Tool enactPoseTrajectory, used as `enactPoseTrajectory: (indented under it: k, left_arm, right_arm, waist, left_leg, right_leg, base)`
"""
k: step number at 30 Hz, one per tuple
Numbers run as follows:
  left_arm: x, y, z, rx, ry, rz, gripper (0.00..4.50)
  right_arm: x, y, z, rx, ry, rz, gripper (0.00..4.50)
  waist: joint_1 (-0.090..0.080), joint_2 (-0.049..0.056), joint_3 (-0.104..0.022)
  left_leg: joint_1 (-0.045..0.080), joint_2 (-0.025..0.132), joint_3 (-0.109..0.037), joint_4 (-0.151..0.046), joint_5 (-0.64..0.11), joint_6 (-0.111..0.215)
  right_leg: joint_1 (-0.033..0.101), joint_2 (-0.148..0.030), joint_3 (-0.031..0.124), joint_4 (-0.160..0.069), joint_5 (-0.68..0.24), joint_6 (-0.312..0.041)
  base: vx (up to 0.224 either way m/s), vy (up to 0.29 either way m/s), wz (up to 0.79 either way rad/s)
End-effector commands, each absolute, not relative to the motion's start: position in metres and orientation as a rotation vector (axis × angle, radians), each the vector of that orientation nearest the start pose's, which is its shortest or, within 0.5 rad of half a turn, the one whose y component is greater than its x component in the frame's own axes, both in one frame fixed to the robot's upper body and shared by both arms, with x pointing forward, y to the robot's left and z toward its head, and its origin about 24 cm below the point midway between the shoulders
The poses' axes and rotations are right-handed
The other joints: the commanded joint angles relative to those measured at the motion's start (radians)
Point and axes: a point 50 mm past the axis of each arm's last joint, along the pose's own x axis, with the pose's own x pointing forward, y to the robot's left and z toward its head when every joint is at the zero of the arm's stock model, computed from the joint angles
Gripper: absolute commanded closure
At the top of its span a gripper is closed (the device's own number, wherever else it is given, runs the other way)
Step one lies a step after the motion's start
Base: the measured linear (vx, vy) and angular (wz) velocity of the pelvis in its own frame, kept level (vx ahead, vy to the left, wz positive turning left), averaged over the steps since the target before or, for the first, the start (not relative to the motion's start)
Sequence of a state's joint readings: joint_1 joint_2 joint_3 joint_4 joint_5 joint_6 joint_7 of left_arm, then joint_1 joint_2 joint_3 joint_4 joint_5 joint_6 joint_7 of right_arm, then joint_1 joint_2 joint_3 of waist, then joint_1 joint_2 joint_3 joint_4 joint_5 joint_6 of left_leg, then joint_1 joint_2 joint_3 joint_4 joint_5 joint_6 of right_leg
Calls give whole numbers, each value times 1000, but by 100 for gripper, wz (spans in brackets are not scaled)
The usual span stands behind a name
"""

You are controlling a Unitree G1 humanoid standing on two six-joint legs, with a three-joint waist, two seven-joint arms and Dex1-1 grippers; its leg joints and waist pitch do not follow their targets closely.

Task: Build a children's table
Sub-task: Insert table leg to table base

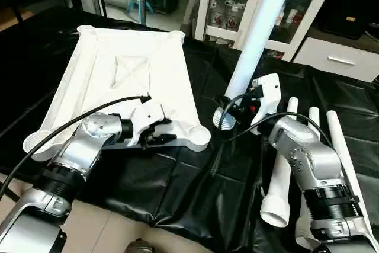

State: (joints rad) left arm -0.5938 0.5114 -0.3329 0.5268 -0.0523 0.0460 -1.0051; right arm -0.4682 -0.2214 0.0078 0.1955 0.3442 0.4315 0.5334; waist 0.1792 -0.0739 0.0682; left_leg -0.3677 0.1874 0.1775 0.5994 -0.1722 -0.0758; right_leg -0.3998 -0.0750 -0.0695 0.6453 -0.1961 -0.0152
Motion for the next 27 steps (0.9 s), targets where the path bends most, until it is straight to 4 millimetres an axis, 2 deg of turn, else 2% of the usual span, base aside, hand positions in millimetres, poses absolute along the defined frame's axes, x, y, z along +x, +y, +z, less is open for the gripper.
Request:
enactPoseTrajectory:
  k: [1, 4, 7, 9, 11, 12, 14, 17, 18, 21, 23, 27]
  left_arm:
    - [328, 162, 74, 512, 344, -1145, 246]
    - [329, 162, 75, 495, 342, -1144, 286]
    - [329, 168, 71, 522, 380, -1148, 292]
    - [329, 172, 68, 545, 408, -1146, 324]
    - [329, 173, 67, 553, 415, -1144, 328]
    - [329, 175, 65, 565, 425, -1141, 328]
    - [329, 178, 61, 605, 462, -1145, 362]
    - [327, 181, 57, 641, 500, -1161, 369]
    - [327, 182, 56, 652, 510, -1167, 396]
    - [326, 184, 55, 664, 527, -1179, 409]
    - [326, 185, 55, 671, 538, -1186, 426]
    - [322, 190, 54, 690, 591, -1224, 447]
  right_arm:
    - [326, -138, 107, 125, 117, 663, 262]
    - [325, -138, 107, 120, 120, 671, 262]
    - [325, -137, 108, 114, 123, 686, 262]
    - [324, -136, 108, 111, 124, 697, 262]
    - [324, -136, 108, 110, 125, 698, 262]
    - [324, -136, 108, 110, 125, 701, 262]
    - [324, -135, 109, 108, 126, 709, 262]
    - [323, -135, 110, 105, 126, 718, 262]
    - [324, -135, 110, 103, 127, 721, 262]
    - [324, -135, 111, 100, 127, 725, 262]
    - [324, -135, 111, 98, 127, 727, 262]
    - [324, -136, 112, 95, 127, 734, 262]
  waist:
    - [-6, 25, -76]
    - [-11, 24, -75]
    - [-14, 21, -75]
    - [-15, 21, -75]
    - [-16, 23, -74]
    - [-17, 19, -74]
    - [-16, 20, -72]
    - [-17, 20, -70]
    - [-17, 20, -70]
    - [-20, 19, -69]
    - [-24, 19, -69]
    - [-32, 19, -71]
  left_leg:
    - [24, 46, -22, -85, -287, -86]
    - [23, 46, -21, -85, -287, -84]
    - [20, 44, -21, -85, -276, -76]
    - [22, 47, -22, -85, -274, -76]
    - [23, 48, -22, -86, -278, -76]
    - [23, 47, -21, -86, -280, -75]
    - [23, 48, -22, -86, -292, -74]
    - [24, 48, -24, -88, -308, -76]
    - [24, 49, -25, -89, -318, -81]
    - [25, 49, -26, -89, -326, -81]
    - [22, 49, -27, -90, -320, -80]
    - [21, 48, -24, -88, -297, -76]
  right_leg:
    - [37, -86, 53, -79, -186, -153]
    - [38, -86, 53, -78, -178, -161]
    - [41, -86, 54, -81, -195, -151]
    - [40, -87, 54, -80, -196, -148]
    - [38, -88, 54, -81, -202, -150]
    - [38, -86, 54, -83, -204, -150]
    - [38, -90, 55, -85, -231, -144]
    - [36, -91, 55, -90, -276, -133]
    - [36, -93, 55, -91, -295, -131]
    - [34, -94, 56, -94, -318, -128]
    - [36, -93, 55, -92, -312, -129]
    - [37, -90, 55, -85, -243, -152]
  base:
    - [0, 0, 0]
    - [0, 0, 0]
    - [0, 0, 0]
    - [0, 0, 0]
    - [0, 0, 0]
    - [0, 0, 0]
    - [0, 0, 0]
    - [0, 0, 0]
    - [0, 0, 0]
    - [0, 0, 0]
    - [0, 0, 0]
    - [0, 0, 0]
